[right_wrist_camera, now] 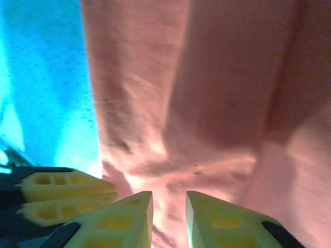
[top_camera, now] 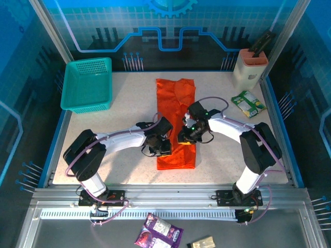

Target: Fold the inside-out t-shirt

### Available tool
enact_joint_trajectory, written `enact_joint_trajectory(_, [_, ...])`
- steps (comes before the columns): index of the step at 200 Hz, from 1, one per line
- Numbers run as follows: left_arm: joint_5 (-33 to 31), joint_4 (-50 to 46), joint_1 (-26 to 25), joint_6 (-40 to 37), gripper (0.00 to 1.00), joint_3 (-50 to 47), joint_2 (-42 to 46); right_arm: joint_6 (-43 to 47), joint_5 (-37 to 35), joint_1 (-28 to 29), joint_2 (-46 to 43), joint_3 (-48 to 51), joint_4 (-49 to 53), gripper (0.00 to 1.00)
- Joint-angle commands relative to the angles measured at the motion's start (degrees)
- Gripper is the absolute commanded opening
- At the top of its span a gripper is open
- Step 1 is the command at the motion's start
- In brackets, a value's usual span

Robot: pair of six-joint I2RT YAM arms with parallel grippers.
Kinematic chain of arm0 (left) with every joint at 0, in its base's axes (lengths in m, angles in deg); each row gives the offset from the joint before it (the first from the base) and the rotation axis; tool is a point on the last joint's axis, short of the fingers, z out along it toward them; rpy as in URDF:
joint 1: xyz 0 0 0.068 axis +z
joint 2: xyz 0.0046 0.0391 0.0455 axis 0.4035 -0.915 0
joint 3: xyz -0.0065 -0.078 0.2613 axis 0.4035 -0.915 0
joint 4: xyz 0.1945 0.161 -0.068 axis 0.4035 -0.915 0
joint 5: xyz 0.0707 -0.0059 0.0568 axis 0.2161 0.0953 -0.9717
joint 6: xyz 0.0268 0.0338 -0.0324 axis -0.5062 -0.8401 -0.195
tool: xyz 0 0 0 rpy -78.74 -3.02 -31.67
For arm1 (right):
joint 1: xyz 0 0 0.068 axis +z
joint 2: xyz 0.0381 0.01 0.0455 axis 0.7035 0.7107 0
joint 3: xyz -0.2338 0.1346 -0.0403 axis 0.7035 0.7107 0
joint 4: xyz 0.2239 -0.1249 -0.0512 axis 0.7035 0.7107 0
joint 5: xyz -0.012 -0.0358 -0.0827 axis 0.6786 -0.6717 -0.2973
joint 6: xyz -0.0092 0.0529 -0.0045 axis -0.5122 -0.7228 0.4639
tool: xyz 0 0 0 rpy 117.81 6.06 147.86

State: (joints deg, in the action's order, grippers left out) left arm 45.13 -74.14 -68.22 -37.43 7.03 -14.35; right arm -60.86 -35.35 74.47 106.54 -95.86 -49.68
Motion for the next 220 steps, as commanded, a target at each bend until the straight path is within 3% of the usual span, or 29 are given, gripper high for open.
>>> enact_joint_trajectory(1, [0.9,-0.2,-0.1,-0.7,0.14,0.2,-1.8,-2.0,5.3,0.5,2.8,-0.1,-4.4,0.24])
enact_joint_trajectory(36, [1.2,0.6,-0.1,-0.4,0.14,-2.0,-1.4,-2.0,4.6,0.2,6.4,1.3,-5.6,0.23])
enact_joint_trajectory(75, [1.3,1.3,0.8,0.1,0.14,-4.0,0.7,-0.4,-1.4,0.1,9.4,1.7,-1.1,0.2])
enact_joint_trajectory(106, [1.6,1.3,1.9,0.5,0.15,-5.8,3.8,-1.5,0.5,0.2,1.9,3.0,-0.6,0.21])
enact_joint_trajectory(150, [3.2,1.7,4.6,0.3,0.16,-9.7,8.3,-2.0,-2.1,0.3,-10.6,8.5,7.1,0.25])
enact_joint_trajectory(166, [4.9,3.0,5.2,0.0,0.16,-10.5,8.9,-2.6,0.7,0.4,-14.1,13.2,6.5,0.25])
enact_joint_trajectory(197, [6.1,4.3,5.2,-0.2,0.16,-10.9,8.3,-6.2,12.5,4.0,-16.5,19.5,-4.3,0.26])
enact_joint_trajectory(220, [6.4,5.1,5.2,-0.1,0.16,-11.6,7.4,-7.1,11.4,7.7,-13.7,19.0,-6.5,0.26])
